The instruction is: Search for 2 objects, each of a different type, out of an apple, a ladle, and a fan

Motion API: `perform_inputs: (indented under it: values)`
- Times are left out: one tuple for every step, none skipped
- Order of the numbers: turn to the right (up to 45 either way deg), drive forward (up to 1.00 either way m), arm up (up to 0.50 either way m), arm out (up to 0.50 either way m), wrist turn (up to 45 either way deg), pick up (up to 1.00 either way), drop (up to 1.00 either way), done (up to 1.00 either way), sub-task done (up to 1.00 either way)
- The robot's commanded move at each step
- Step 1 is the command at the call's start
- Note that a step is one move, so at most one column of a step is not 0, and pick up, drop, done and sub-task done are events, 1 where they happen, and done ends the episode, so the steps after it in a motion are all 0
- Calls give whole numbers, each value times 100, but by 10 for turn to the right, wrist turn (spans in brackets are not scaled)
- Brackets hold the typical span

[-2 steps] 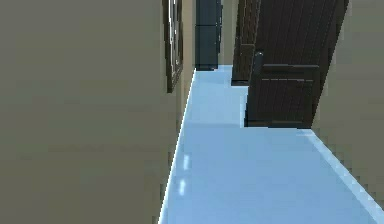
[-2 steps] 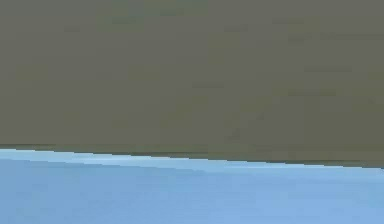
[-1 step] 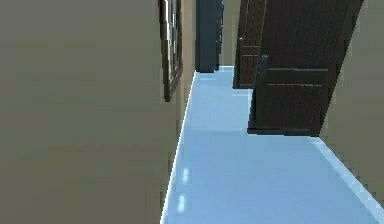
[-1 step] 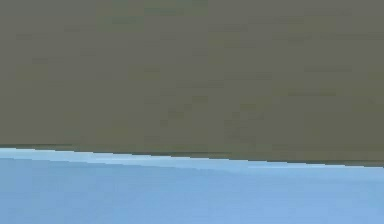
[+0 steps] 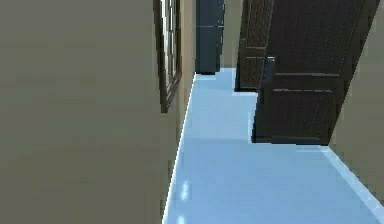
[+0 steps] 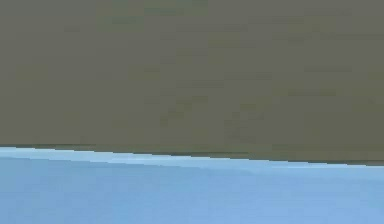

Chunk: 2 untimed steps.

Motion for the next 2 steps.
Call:
perform_inputs:
  values:
    - [450,0,0,0,0,0,0,0,0]
    - [450,0,0,0,0,0,0,0,0]
